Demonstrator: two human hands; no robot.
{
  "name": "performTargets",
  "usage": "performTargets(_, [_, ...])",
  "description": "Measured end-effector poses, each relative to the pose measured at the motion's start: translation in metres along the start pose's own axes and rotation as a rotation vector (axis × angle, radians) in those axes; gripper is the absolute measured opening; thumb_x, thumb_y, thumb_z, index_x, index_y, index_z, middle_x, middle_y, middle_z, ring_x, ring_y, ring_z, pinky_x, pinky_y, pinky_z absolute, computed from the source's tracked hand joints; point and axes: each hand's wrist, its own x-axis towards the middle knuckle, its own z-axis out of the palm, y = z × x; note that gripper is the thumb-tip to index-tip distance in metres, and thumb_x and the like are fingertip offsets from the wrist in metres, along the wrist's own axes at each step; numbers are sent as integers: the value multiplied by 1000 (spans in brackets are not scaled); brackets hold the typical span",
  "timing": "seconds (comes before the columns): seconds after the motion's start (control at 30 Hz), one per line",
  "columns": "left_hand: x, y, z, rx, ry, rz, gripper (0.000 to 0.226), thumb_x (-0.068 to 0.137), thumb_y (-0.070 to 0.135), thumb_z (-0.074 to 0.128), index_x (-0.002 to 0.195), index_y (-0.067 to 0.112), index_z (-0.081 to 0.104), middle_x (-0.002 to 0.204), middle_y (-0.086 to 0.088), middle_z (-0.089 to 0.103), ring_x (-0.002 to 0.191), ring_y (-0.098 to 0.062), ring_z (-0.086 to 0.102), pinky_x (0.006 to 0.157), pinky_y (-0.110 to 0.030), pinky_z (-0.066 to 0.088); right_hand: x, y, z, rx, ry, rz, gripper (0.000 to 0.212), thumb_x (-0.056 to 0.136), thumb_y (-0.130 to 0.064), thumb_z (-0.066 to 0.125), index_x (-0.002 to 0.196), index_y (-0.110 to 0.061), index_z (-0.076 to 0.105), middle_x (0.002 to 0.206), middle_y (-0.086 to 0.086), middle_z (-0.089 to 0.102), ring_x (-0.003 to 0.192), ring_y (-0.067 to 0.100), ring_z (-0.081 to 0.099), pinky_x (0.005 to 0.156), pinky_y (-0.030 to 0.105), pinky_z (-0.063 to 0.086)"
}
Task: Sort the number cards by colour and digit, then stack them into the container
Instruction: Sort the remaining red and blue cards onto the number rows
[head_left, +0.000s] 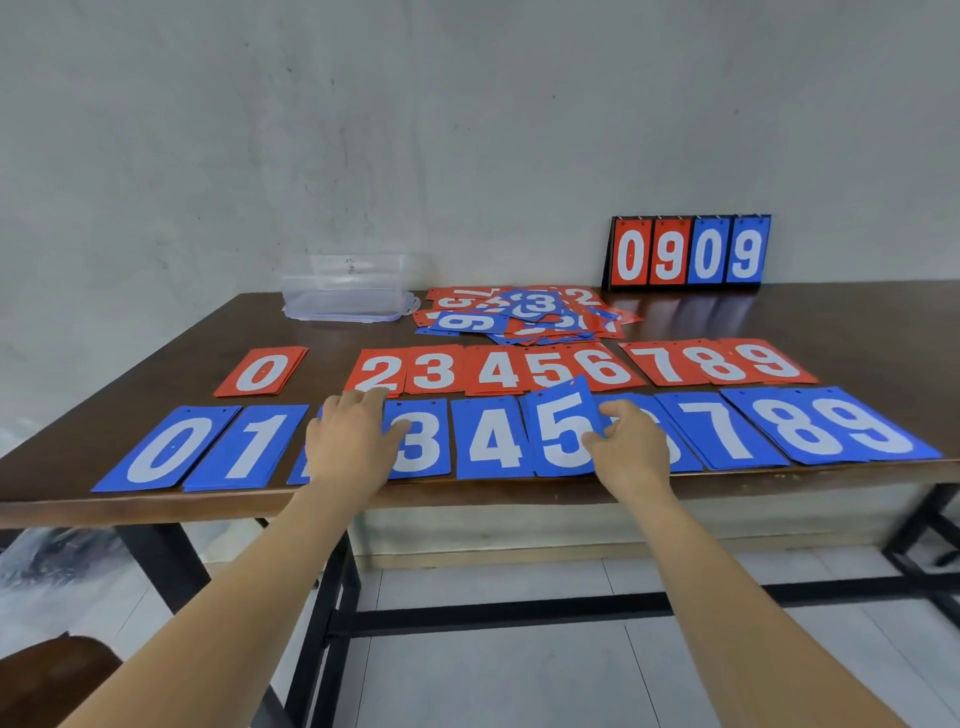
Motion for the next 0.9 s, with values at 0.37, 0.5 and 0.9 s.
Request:
performTargets(0.37, [-5, 47, 20, -15, -148, 247, 59, 89, 64, 49, 138, 32, 48, 139, 6, 49, 131, -14, 39, 109, -39, 24, -10, -4, 3, -545, 77, -174, 30, 96, -30, 57, 123, -17, 54, 122, 5, 45, 87, 15, 52, 65, 25, 44])
performTargets(0.5, [1, 56, 22, -51, -147, 272, 58, 89, 62, 52, 138, 31, 49, 138, 8, 51, 131, -13, 39, 109, -38, 23, -6, -2, 2, -517, 74, -218, 28, 97, -30, 56, 122, -19, 57, 120, 3, 48, 95, 15, 54, 67, 25, 44])
performTargets(0.9, [66, 92, 32, -58, -72, 310, 60, 88, 61, 53, 139, 31, 47, 139, 7, 52, 132, -15, 42, 109, -39, 28, 60, -25, 1, -446, 127, -414, 37, 96, -36, 53, 129, -19, 53, 122, 1, 59, 113, 19, 52, 90, 32, 44])
